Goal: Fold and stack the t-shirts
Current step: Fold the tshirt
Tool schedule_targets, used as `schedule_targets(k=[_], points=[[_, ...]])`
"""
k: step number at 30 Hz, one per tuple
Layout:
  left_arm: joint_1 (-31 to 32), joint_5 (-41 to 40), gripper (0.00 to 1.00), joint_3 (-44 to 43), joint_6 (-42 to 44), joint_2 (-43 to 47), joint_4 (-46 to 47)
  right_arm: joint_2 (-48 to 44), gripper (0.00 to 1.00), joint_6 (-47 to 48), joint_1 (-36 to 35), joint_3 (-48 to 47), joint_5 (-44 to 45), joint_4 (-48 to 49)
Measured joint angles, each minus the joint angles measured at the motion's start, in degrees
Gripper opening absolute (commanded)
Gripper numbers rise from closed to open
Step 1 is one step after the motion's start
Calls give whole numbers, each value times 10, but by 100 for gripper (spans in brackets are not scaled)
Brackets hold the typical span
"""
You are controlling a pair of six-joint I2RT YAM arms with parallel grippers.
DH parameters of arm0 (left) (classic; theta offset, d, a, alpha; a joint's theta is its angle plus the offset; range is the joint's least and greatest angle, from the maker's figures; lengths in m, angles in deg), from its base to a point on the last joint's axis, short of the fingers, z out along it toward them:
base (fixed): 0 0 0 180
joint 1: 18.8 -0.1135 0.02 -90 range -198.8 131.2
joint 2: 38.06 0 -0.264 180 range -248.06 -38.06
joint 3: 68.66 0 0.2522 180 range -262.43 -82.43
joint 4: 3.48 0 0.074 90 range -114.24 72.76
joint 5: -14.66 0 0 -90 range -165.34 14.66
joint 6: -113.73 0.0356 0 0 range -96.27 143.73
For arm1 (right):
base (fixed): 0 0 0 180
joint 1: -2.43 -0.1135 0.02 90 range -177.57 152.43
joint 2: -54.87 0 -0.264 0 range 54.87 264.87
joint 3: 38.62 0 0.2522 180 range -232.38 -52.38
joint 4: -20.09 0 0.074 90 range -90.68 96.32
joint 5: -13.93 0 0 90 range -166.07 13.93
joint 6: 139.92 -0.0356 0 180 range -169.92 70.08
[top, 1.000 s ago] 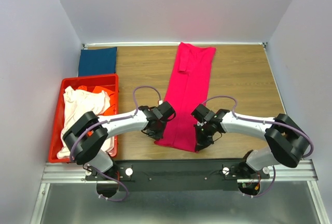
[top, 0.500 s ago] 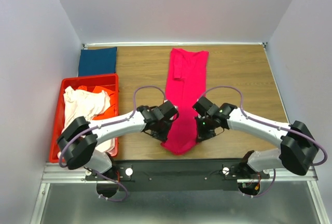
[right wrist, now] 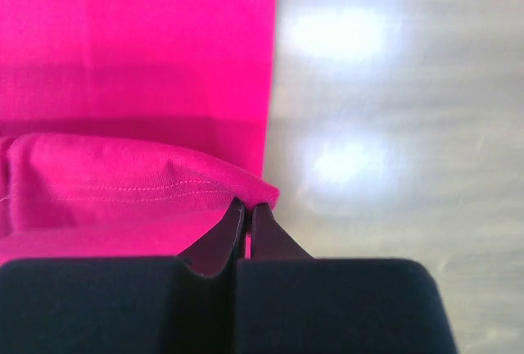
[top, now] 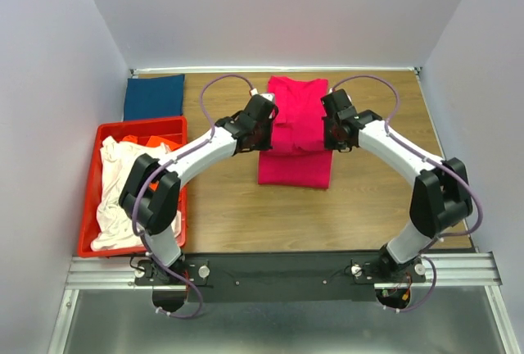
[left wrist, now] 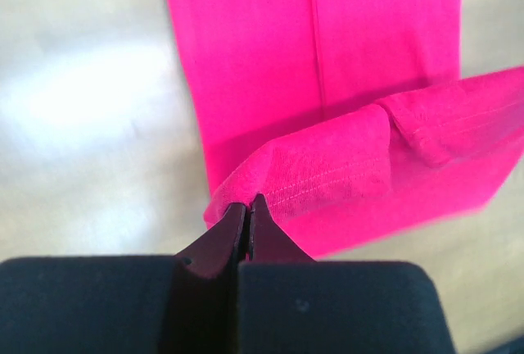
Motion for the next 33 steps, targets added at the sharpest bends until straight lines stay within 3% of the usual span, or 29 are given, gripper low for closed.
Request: schedule_targets(k=[11, 23, 33], points=[[-45, -9, 0, -74, 17, -123, 70, 122, 1, 55, 42, -63, 19, 73], [-75, -8, 0, -123, 24, -175, 101, 196, 1, 75, 53, -143, 19, 111], [-78, 0, 0, -146, 30, -226, 113, 242, 4, 78, 65, -152, 19, 123]])
